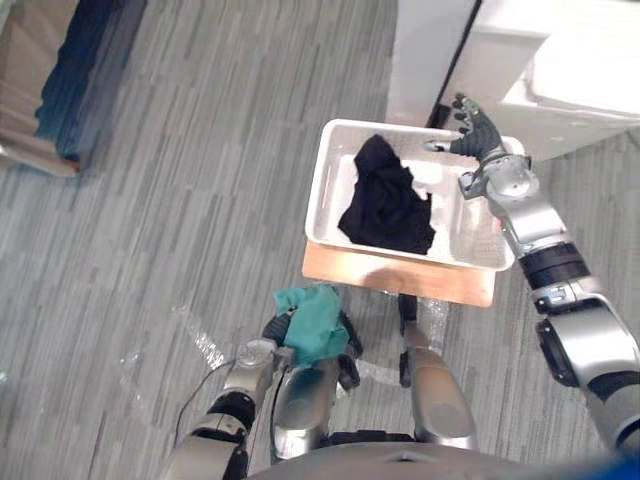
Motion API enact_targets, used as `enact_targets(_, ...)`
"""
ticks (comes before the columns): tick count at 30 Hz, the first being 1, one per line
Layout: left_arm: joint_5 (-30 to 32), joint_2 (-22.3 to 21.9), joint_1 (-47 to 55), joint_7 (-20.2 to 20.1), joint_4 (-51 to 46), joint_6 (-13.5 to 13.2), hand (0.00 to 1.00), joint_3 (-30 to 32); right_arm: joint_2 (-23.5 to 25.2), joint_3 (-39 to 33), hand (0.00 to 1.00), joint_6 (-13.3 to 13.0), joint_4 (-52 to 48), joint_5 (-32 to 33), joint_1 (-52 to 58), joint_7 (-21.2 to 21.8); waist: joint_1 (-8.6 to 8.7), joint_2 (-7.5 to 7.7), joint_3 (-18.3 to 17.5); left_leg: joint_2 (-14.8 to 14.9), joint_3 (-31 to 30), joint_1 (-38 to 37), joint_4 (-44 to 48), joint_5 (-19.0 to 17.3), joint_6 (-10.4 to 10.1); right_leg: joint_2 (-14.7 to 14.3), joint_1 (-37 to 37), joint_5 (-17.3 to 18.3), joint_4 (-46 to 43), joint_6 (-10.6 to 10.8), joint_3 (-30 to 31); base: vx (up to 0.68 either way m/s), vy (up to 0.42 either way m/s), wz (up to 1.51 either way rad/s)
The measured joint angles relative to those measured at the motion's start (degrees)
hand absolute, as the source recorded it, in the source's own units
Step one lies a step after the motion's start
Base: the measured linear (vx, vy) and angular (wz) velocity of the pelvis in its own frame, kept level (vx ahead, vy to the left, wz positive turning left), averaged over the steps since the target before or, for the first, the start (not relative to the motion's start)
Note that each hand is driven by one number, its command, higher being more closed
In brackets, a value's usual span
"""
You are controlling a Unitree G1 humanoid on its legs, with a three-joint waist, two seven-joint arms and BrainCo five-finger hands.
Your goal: Tidy the bed and pick cloth on bed and put in laundry
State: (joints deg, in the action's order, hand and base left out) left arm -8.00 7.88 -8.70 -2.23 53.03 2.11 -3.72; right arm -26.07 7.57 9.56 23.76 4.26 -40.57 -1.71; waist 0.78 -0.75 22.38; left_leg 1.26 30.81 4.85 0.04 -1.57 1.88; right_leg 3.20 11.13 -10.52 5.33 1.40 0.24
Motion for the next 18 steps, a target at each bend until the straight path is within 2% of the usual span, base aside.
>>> enact_targets(1, 0.8, 0.0, 1.5, -0.1, 0.0, 0.1, 1.0, 0.0, -0.1, -1.1, 0.0, 0.1, -1.4, 0.0, 3.0, 0.1, 0.16, 1.02, -2.0, 0.2, 0.1, -0.3, 0.0, 0.0, 0.0, -0.2, -0.1, 0.2, 0.0, 0.0, 0.0, 0.09, -0.013, -0.06)
enact_targets(5, 3.0, -0.1, 6.0, -0.4, 0.1, 0.9, 1.0, 0.6, -0.8, -4.3, 0.0, 0.1, -7.6, -0.2, 11.4, 0.4, 1.39, 2.84, -7.0, 0.4, 0.7, -3.1, -1.4, -0.4, -0.6, -0.9, -2.2, 1.3, 0.0, 0.0, 0.5, 0.09, 0.013, -0.09)
enact_targets(8, 3.1, -0.3, 9.0, -0.3, 0.1, 1.5, 1.0, 1.9, -1.3, -8.3, 0.0, 0.8, -11.6, -0.5, 16.3, 0.2, 1.8, 3.09, -10.9, 0.3, 2.0, -4.9, -2.7, -0.7, -1.2, -1.3, -2.8, 2.0, -0.3, 0.0, 1.6, 0.09, 0.036, -0.2)
enact_targets(10, 3.1, -0.5, 10.2, -0.3, 0.1, 2.0, 1.0, 2.3, -1.7, -12.7, 0.0, 2.0, -11.2, -0.5, 18.5, -0.4, 2.06, 2.92, -12.3, 0.1, 2.5, -6.4, -3.5, -0.7, -1.3, -1.4, -3.8, 2.4, -0.4, 0.2, 2.1, 0.06, 0.047, -0.16)
enact_targets(14, 3.1, -0.7, 12.1, -0.1, 0.2, 2.7, 1.0, 2.9, -2.1, -19.8, 0.0, 4.6, -2.9, -0.4, 20.9, -1.4, 3.12, 2.91, -14.3, -0.3, 3.2, -8.1, -4.4, -0.8, -1.4, -1.4, -4.2, 3.4, -1.4, 0.3, 2.6, 0.03, 0.042, -0.09)
enact_targets(18, 3.0, -0.8, 12.9, 0.1, 0.3, 2.7, 1.0, 3.3, -2.6, -24.5, 0.0, 5.1, 8.0, 0.1, 23.8, -0.7, 3.25, 2.65, -15.9, -0.5, 3.2, -8.9, -5.0, -0.8, -1.4, -1.4, -4.7, 3.8, -1.6, 0.4, 2.6, 0.0, 0.008, -0.01)
